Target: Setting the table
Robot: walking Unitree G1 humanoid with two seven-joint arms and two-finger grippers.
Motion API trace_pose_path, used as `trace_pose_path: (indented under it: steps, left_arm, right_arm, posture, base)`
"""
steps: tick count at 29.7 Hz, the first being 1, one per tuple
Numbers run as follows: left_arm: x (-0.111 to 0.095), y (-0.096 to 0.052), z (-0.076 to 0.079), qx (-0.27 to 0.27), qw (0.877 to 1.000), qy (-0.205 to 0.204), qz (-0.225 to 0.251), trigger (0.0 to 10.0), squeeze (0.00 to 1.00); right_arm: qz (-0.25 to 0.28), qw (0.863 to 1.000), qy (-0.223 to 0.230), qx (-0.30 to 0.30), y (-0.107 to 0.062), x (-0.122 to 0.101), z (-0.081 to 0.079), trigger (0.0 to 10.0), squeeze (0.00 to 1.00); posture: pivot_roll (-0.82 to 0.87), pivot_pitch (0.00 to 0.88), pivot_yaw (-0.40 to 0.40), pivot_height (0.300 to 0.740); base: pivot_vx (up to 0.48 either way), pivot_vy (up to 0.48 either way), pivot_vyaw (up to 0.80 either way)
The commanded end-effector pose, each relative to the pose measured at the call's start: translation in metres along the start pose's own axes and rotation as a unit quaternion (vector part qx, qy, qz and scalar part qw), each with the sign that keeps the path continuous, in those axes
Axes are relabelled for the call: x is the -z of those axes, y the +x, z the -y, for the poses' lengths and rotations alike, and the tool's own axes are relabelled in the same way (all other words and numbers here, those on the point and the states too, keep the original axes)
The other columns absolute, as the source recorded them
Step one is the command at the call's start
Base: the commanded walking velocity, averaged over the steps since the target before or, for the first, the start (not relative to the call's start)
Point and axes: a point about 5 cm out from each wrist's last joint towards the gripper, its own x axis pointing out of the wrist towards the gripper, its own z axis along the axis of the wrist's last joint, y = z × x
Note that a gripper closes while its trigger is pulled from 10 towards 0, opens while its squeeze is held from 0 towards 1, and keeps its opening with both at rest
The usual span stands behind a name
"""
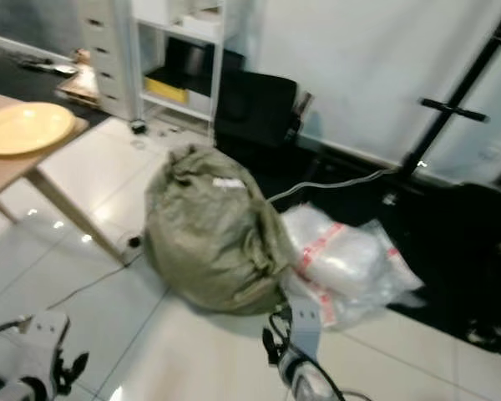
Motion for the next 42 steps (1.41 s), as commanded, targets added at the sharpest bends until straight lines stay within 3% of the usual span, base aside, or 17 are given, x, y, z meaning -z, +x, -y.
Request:
trace_pose_path:
  steps: [1, 3, 10, 20, 24, 32, 42]
  left_arm:
    - [0.005, 0.0, 0.003, 0.002, 0.999, 0.034, 0.001, 10.0, 0.0]
    - [0.003, 0.003, 0.006, 0.006, 0.999, 0.042, 0.005, 10.0, 0.0]
    - [0.001, 0.014, 0.013, 0.03, 0.999, 0.011, 0.011, 10.0, 0.0]
    - [-0.006, 0.022, 0.025, 0.089, 0.995, 0.046, 0.023, 10.0, 0.0]
    - [-0.007, 0.024, 0.027, 0.099, 0.994, 0.04, 0.026, 10.0, 0.0]
    - [-0.007, 0.026, 0.027, 0.107, 0.992, 0.061, 0.028, 10.0, 0.0]
    - [-0.011, 0.029, 0.028, 0.103, 0.993, 0.052, 0.037, 10.0, 0.0]
  right_arm:
    - [-0.011, 0.999, 0.024, 0.019, -0.002, 0.009, 0.005, 10.0, 0.0]
    - [-0.008, 0.999, 0.028, 0.027, -0.001, 0.008, 0.007, 10.0, 0.0]
    - [-0.009, 0.999, 0.029, 0.045, 0.0, 0.009, 0.01, 10.0, 0.0]
    - [-0.004, 0.998, 0.009, 0.069, -0.002, 0.012, 0.011, 10.0, 0.0]
    - [-0.011, 0.995, -0.003, 0.096, -0.003, 0.014, 0.015, 10.0, 0.0]
    - [-0.007, 0.994, 0.008, 0.109, -0.004, 0.014, 0.017, 10.0, 0.0]
    - [-0.002, 0.995, 0.006, 0.102, -0.002, 0.013, 0.013, 10.0, 0.0]
  posture:
    - [0.07, 0.032, 0.012, 0.74]
    - [0.06, 0.032, 0.014, 0.74]
    - [0.06, 0.031, 0.02, 0.74]
    - [0.03, 0.031, 0.049, 0.74]
    - [0.03, 0.03, 0.05, 0.74]
    - [0.03, 0.031, 0.065, 0.74]
    - [0.03, 0.033, 0.056, 0.74]
  base:
    - [0.0, 0.0, -0.8]
    - [0.0, 0.0, -0.8]
    - [0.0, 0.0, -0.8]
    - [0.0, 0.0, -0.8]
    - [0.0, 0.0, -0.8]
    - [0.0, 0.0, -0.8]
    - [0.0, 0.0, -0.8]
